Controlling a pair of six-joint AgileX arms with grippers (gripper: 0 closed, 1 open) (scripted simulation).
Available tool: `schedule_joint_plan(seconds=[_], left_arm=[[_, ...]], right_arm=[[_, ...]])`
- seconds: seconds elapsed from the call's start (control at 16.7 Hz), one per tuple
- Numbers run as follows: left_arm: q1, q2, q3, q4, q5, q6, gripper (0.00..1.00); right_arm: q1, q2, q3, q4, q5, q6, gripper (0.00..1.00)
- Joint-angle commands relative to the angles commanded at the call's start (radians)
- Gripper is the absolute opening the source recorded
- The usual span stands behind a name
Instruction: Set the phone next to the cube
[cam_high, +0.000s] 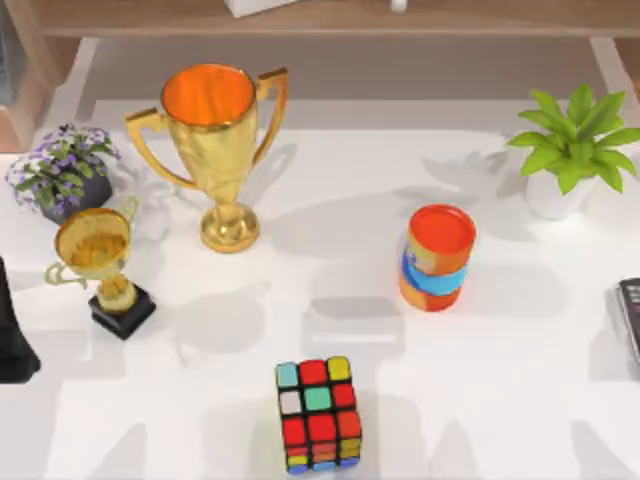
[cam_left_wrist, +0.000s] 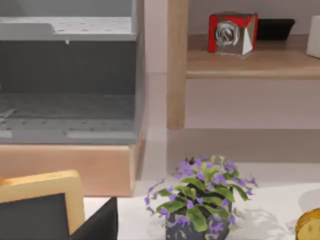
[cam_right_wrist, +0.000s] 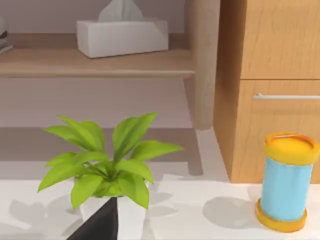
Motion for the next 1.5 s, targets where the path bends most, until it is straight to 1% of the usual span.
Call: schedule_joint_plan(seconds=[0.24,0.48,0.66,1.14,1.5], left_arm=[[0.000,0.000,0.000,0.000,0.000,0.000,1.00],[0.000,0.000,0.000,0.000,0.000,0.000,1.00],[0.000,0.000,0.000,0.000,0.000,0.000,1.00],[0.000,0.000,0.000,0.000,0.000,0.000,1.00],[0.000,0.000,0.000,0.000,0.000,0.000,1.00]], right_arm=[[-0.009,0.031,0.027,-0.018,0.000,-0.020,1.00],[-0.056,0.220,0.178,-0.120,-0.001,-0.128,1.00],[-0.111,0.470,0.349,-0.237,-0.002,-0.250,1.00],[-0.284,1.298,0.872,-0.605,-0.003,-0.621,1.00],[-0.393,1.771,1.193,-0.827,0.000,-0.846,1.00]])
